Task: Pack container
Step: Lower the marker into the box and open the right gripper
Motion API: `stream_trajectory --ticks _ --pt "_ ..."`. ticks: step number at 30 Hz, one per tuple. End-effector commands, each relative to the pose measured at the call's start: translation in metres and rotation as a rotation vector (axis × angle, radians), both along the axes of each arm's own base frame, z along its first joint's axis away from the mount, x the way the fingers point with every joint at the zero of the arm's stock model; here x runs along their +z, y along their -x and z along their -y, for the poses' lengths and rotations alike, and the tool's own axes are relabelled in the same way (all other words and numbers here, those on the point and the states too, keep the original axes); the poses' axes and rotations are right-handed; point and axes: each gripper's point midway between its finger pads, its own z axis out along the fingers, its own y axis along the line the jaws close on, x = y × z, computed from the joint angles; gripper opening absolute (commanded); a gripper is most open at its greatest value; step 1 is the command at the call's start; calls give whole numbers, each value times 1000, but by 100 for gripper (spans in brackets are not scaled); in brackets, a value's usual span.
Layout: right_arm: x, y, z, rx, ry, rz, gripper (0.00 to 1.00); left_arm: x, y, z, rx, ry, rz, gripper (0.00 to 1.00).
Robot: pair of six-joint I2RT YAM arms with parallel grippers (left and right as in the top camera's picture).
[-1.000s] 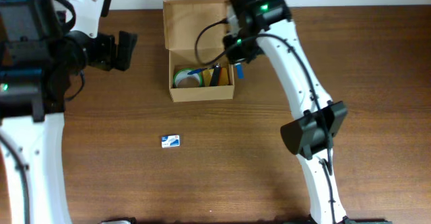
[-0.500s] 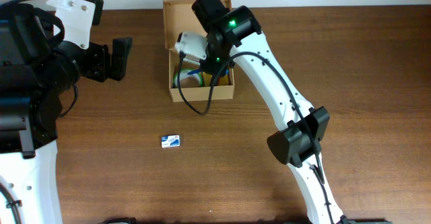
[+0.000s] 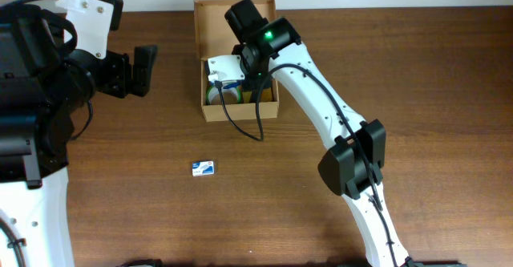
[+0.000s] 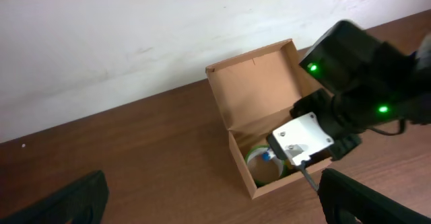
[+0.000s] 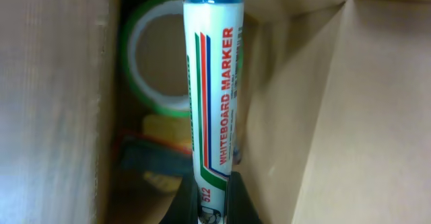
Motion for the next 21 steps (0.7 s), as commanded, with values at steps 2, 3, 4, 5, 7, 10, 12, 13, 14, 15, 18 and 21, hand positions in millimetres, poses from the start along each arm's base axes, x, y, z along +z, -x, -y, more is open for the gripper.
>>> stream_trajectory --ticks 2,3,4,5,7,10,12,13,14,15,18,21 --pt "-25 -13 4 0 4 12 4 4 1 -2 12 5 11 99" --pt "-27 -17 4 -3 -3 23 4 4 1 -2 12 5 11 100" --pt "-30 -20 3 -4 -9 34 4 4 1 -1 12 5 11 100" --pt "-33 -23 2 -6 -13 43 4 4 1 -2 12 5 10 100" --pt "-36 -29 4 -17 -9 64 4 4 1 -2 13 5 10 99" --pt "-41 -33 7 -25 -4 73 4 4 1 -1 12 5 10 100" --pt "-42 -34 9 -28 -4 73 4 4 1 -1 12 5 11 100" --pt "-43 -34 9 -30 -4 73 4 4 1 -1 12 5 10 99" --pt "-44 -35 10 -31 -4 73 4 4 1 -1 12 5 10 100" --pt "-46 -35 10 -31 -4 73 4 4 1 -1 14 8 10 99" --pt "-45 -37 9 -66 -22 71 19 4 1 -1 16 11 8 100" --pt "-43 -40 7 -83 -34 77 29 4 1 -1 16 12 6 100"
